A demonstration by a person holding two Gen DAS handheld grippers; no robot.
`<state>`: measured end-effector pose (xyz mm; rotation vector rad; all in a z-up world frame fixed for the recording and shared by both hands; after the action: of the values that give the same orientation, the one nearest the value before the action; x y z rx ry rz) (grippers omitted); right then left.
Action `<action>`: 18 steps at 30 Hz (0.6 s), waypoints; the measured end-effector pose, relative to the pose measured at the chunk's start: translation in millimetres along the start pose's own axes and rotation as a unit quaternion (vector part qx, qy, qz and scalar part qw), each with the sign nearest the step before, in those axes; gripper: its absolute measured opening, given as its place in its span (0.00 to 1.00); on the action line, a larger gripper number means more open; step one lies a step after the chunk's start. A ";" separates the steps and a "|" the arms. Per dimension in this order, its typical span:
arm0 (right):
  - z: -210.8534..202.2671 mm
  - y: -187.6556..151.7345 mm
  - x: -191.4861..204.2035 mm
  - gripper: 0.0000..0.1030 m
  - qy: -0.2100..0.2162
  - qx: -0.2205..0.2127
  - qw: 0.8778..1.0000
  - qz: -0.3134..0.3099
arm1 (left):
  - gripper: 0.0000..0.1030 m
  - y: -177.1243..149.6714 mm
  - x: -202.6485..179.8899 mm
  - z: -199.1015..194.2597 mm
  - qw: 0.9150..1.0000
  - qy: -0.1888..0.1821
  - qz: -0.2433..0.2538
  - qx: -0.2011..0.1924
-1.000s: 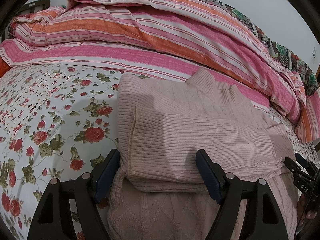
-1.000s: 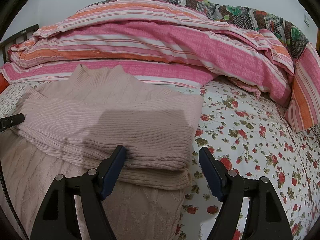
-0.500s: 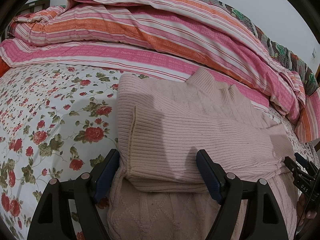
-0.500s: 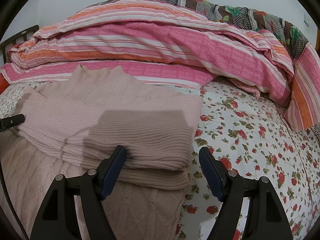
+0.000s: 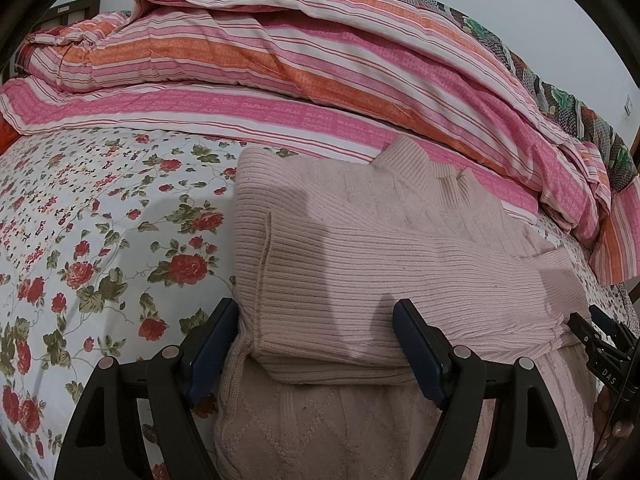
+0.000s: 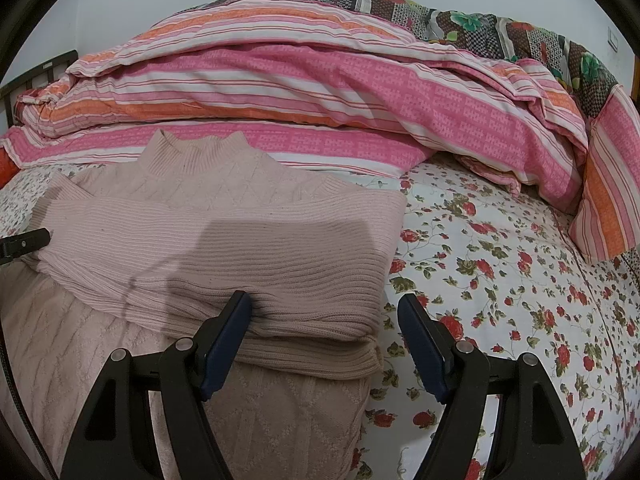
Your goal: Fold small clothes
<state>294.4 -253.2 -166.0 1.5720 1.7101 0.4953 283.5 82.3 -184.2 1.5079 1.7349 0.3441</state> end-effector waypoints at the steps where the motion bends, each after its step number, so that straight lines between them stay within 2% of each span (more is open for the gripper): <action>1: -0.2 0.3 0.1 0.72 0.000 0.000 1.000 0.000 | 0.76 0.1 -0.1 0.0 1.000 0.000 0.000 0.000; 8: 0.2 0.5 0.3 0.72 0.000 0.000 1.000 0.000 | 0.76 0.5 -0.2 -1.1 1.000 -0.003 -0.001 -0.002; 15: -8.1 0.4 0.9 0.72 0.015 -0.024 1.000 0.006 | 0.76 -3.7 -0.4 -14.4 0.999 -0.026 -0.007 -0.039; 18: -11.4 0.8 0.8 0.72 0.020 -0.032 0.999 0.007 | 0.76 -4.1 -4.2 -15.8 0.999 -0.025 0.000 -0.041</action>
<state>286.5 -250.1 -158.3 1.5382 1.6979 0.5876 269.4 82.0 -175.0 1.4456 1.6620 0.3713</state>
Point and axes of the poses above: each gripper's, at about its wrist camera, not at the fingertips, and z roughly the way its jaws point, x to its left, y to its top, the point moved 1 cm from there along z, roughly the way its jaws point, and after that the axes turned 13 degrees about -y, right-handed, at the moved point
